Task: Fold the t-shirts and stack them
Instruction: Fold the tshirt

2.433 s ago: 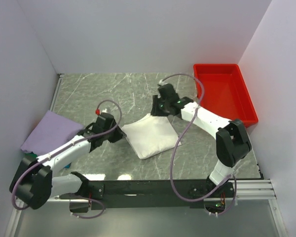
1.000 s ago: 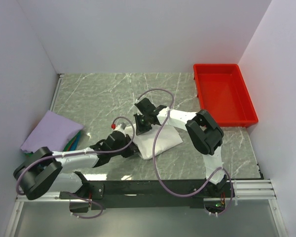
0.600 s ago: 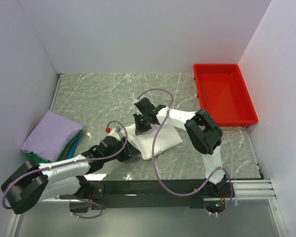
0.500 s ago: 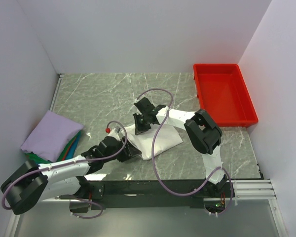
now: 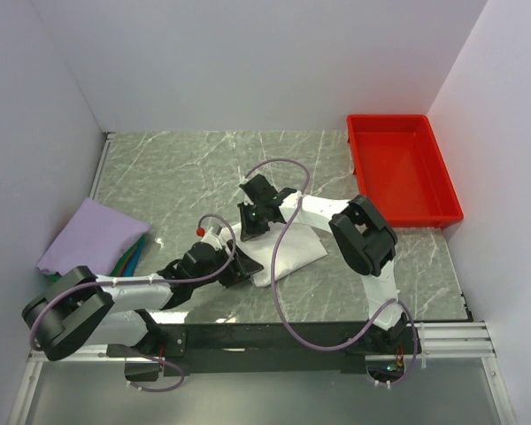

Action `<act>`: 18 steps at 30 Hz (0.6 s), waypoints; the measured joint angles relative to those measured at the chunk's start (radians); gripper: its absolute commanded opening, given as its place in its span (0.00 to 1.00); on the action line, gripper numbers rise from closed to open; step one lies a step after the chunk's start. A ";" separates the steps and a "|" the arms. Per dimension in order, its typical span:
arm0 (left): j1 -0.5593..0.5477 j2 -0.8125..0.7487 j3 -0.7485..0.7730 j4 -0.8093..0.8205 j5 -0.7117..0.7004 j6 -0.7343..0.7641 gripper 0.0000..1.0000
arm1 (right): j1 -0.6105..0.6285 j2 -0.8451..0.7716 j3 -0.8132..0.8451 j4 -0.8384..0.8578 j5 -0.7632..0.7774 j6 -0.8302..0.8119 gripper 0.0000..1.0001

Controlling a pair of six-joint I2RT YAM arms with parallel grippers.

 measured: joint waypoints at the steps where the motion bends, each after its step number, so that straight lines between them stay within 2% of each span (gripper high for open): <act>1: 0.000 0.013 0.000 0.018 0.001 -0.003 0.67 | 0.000 0.001 0.000 0.002 -0.002 0.000 0.12; 8: 0.000 0.101 0.000 0.107 0.002 -0.025 0.66 | 0.000 0.004 0.000 0.014 -0.006 0.004 0.11; 18: 0.000 0.099 0.019 0.112 -0.007 -0.021 0.66 | 0.000 0.012 0.000 0.036 -0.011 0.011 0.11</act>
